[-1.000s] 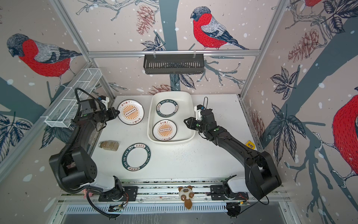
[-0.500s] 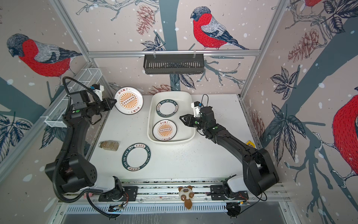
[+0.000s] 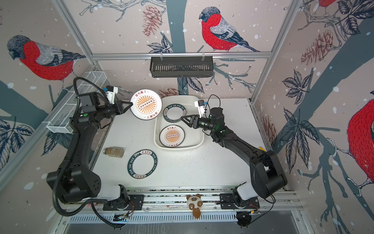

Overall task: Place the plates into the plastic bin on the countertop
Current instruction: Place the plate in the plastic bin.

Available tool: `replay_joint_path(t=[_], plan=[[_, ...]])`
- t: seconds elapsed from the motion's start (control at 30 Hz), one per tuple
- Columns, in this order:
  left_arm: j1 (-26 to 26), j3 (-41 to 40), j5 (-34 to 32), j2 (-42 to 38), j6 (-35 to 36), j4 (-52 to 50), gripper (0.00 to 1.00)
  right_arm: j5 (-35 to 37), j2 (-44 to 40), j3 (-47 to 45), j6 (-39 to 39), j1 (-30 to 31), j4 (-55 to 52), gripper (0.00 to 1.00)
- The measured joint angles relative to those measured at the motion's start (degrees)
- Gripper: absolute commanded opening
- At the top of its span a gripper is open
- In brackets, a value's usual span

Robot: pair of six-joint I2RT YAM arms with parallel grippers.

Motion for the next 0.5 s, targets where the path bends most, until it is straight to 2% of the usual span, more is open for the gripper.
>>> replay_joint_path(t=[0.23,0.5], plan=[[-3.9,-2.1,2.6,0.7,-0.1,0.2,0.0,-1.9,0.7,3.1,-1.2,3.2,-0.4,0.53],[-11.0,-3.4,5.5,1.6,1.6,0.0,0.0,7.9,-1.0,5.7,-8.5,6.5,-10.9,0.53]])
